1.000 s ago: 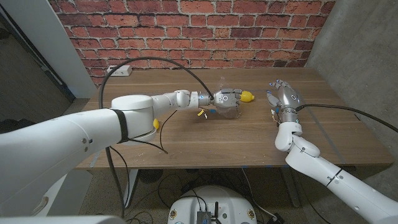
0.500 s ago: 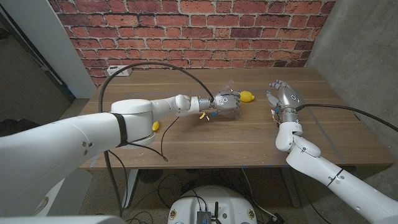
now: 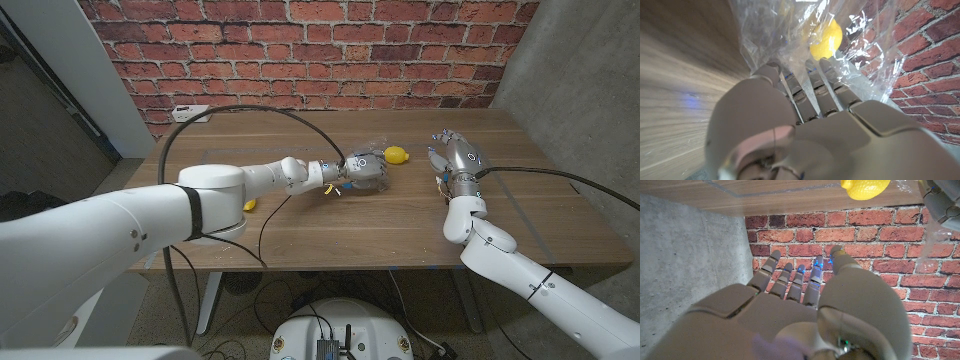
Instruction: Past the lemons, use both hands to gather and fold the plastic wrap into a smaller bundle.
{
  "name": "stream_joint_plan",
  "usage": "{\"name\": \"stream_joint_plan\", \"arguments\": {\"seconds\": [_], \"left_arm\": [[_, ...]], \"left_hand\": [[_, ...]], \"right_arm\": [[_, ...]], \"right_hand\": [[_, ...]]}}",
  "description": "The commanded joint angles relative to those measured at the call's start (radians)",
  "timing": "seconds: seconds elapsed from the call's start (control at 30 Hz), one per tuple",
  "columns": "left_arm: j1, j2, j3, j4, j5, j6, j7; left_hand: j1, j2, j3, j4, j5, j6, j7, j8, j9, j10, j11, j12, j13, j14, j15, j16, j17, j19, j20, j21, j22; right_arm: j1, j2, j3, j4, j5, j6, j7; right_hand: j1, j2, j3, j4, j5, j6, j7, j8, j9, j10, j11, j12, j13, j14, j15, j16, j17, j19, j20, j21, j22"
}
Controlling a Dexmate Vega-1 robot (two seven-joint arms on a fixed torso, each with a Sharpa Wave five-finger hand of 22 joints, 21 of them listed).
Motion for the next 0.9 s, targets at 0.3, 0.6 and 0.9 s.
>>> {"name": "stream_joint_plan", "arguments": {"seconds": [0.3,0.6,0.9], "left_arm": [[0.017,-0.022,0.031,-0.006,-0.077,0.108,-0.015],[0.013,-0.037,0.016,-0.006,-0.124,0.112,-0.015],[-0.034,-0.056,0.045,-0.006,-0.117,0.036,-0.010]], "left_hand": [[-0.157,-0.103,-0.125,0.038,0.054,-0.372,0.033,0.008,0.002,-0.308,0.023,-0.009,-0.007,-0.187,-0.148,-0.008,-0.003,-0.054,0.039,-0.012,-0.006],[-0.187,-0.111,-0.154,0.046,0.089,-0.476,0.037,0.018,0.002,-0.421,0.031,0.000,-0.009,-0.278,-0.120,-0.007,-0.002,-0.104,0.025,-0.036,-0.007],[-0.212,-0.115,-0.177,0.054,0.099,-0.463,0.011,0.024,0.001,-0.414,0.035,0.015,-0.012,-0.284,-0.148,-0.002,-0.008,-0.111,-0.057,-0.044,-0.010]], "right_arm": [[0.017,-0.010,-0.004,0.013,0.021,0.019,0.035],[0.027,-0.011,-0.008,0.022,0.029,0.030,0.045],[0.030,0.012,-0.009,0.029,0.007,-0.002,0.003]], "right_hand": [[-0.005,-0.019,0.001,-0.005,-0.005,0.002,0.008,0.005,0.004,0.005,0.009,0.006,0.002,0.003,-0.070,0.000,0.002,0.006,0.007,0.003,0.003],[-0.010,-0.024,0.000,-0.005,-0.006,0.003,0.010,0.005,0.004,0.004,0.011,0.006,0.002,0.002,-0.068,-0.002,0.001,0.006,0.009,0.002,0.003],[-0.016,-0.024,0.000,-0.003,-0.006,0.004,0.012,0.006,0.004,0.004,0.011,0.006,0.002,-0.001,-0.067,-0.003,0.001,0.001,0.011,0.000,0.003]]}}
